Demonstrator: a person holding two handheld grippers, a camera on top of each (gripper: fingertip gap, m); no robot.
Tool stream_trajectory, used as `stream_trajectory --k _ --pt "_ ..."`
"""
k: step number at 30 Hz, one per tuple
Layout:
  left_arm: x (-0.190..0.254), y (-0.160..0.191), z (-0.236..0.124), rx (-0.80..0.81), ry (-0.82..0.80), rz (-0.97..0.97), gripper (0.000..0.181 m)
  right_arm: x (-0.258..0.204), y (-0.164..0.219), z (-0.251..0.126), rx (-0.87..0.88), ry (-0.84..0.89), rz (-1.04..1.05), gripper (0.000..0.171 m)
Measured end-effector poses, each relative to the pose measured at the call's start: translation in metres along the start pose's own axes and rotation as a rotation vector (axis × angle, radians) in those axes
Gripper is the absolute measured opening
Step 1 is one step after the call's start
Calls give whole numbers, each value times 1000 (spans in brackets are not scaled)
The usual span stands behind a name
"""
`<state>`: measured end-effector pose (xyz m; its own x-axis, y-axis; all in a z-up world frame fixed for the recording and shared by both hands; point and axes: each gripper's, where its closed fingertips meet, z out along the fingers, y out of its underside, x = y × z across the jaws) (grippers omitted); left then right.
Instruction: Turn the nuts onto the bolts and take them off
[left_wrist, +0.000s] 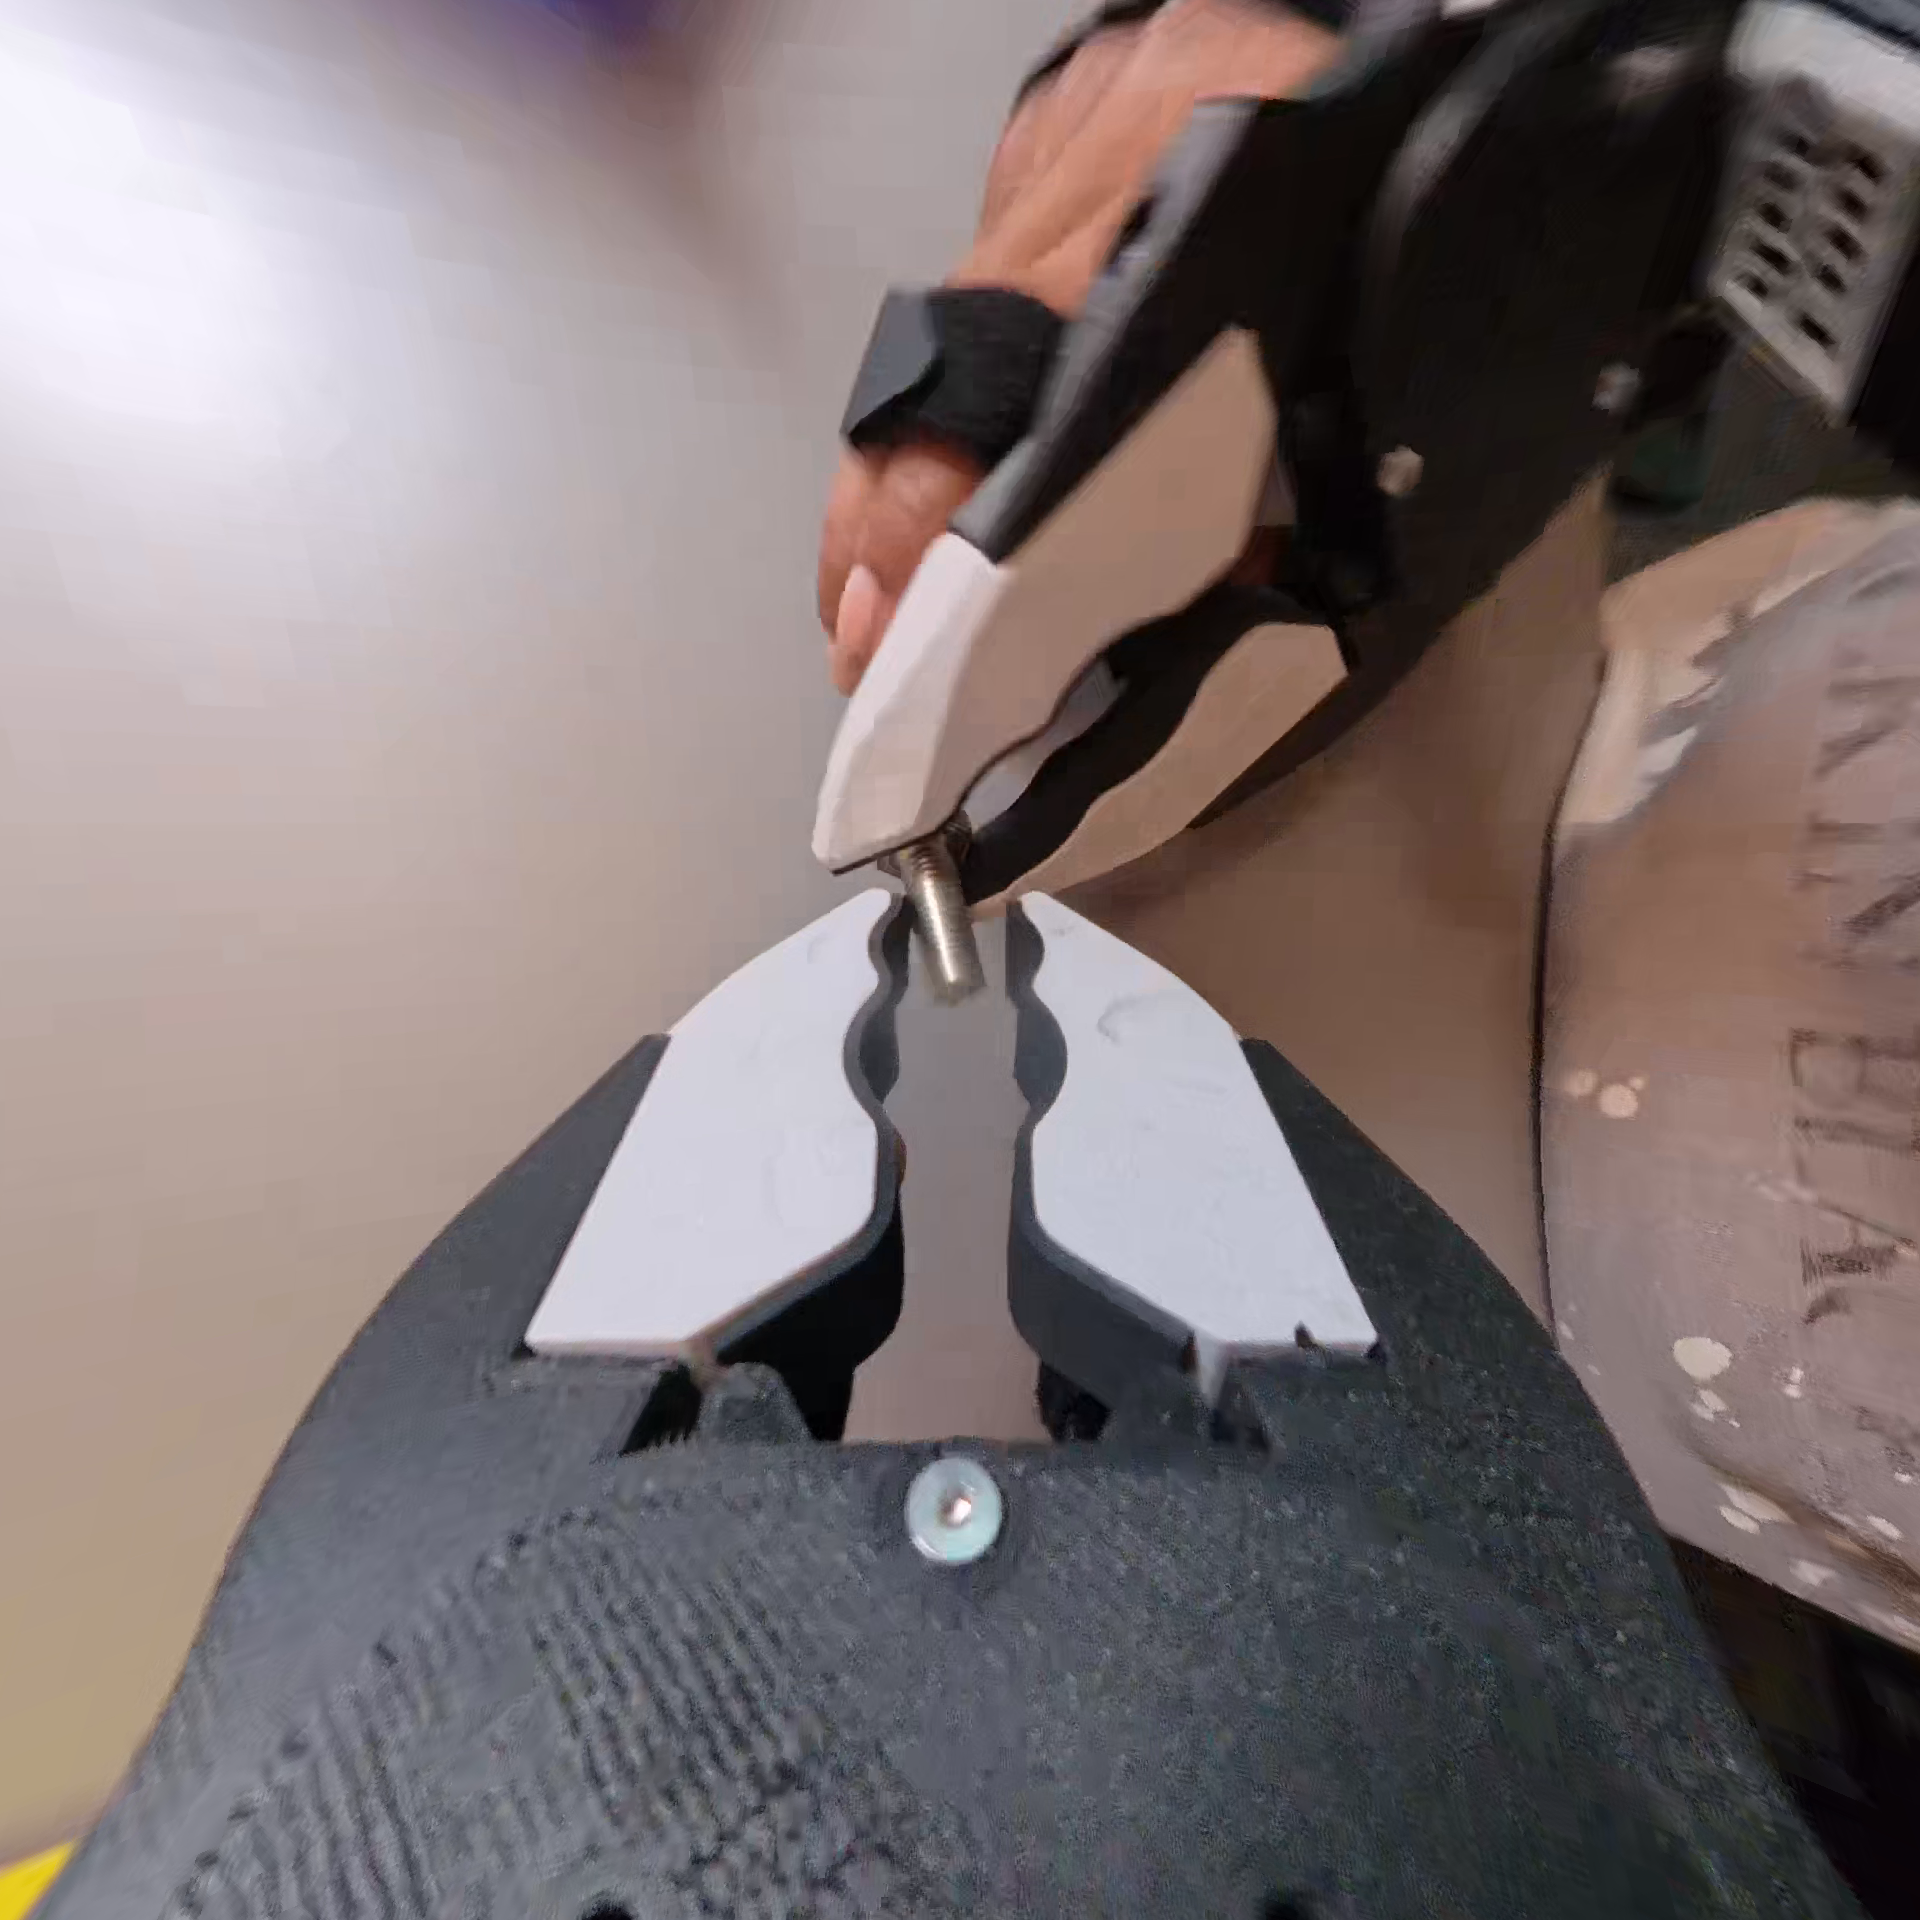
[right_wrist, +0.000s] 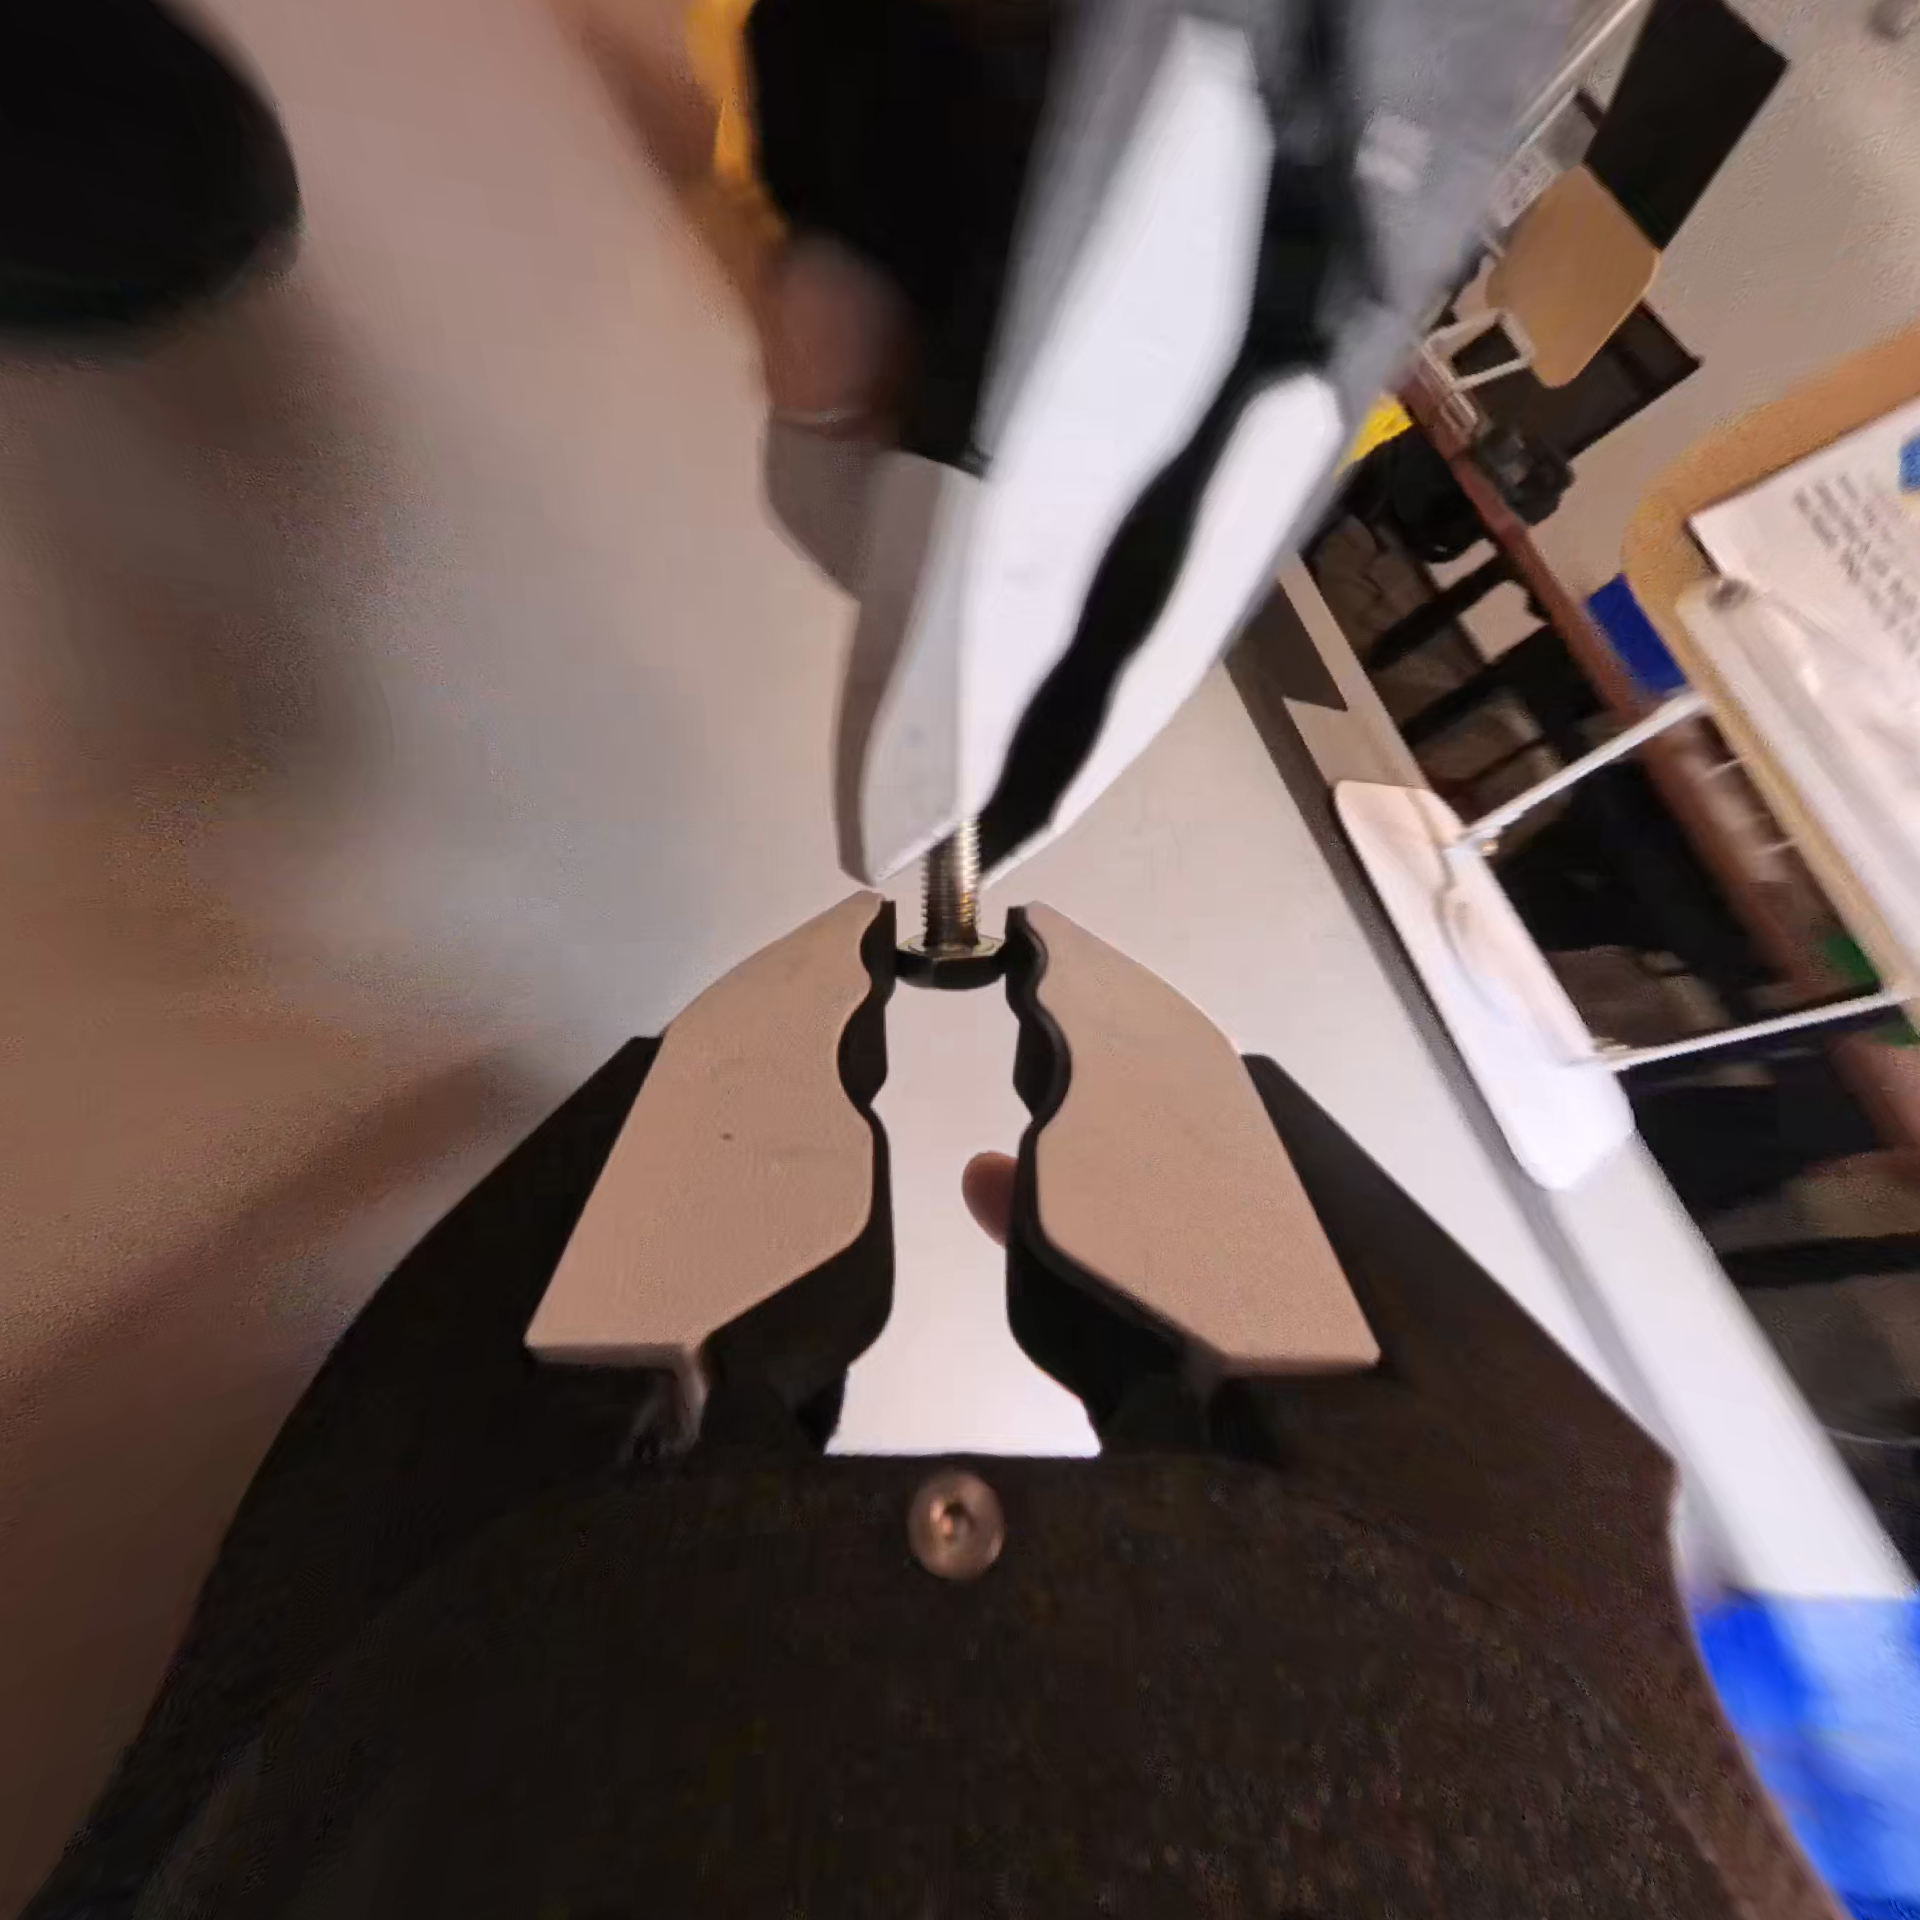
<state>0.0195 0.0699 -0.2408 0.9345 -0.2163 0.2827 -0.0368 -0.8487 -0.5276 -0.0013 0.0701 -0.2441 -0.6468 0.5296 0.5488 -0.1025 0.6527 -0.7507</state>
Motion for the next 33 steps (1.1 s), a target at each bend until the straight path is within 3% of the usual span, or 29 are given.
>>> stream_trajectory --k 1,6,9,13,23,28,31,33 --pt "3 -9 -7 96 -3 26 20 7 -7 -6 73 -24 112 20" --pt "9 -52 -45 581 -103 70 23 41 -32 -27 371 -84 531 20" --pt "12 -63 -55 714 -131 95 19 42 -36 -31 441 -122 637 20" --pt "15 -64 -51 702 -167 152 7 32 -40 -30 435 -131 595 20" --pt "17 -54 -35 615 -237 226 16 22 -35 -21 339 -103 513 19" --pt "12 -52 -29 568 -311 276 10 19 -32 -18 286 -87 471 19" --pt "18 -54 -35 623 -260 275 10 19 -40 -24 347 -130 498 19" --pt "29 -56 -45 709 -145 270 10 17 -51 -34 444 -216 548 20"
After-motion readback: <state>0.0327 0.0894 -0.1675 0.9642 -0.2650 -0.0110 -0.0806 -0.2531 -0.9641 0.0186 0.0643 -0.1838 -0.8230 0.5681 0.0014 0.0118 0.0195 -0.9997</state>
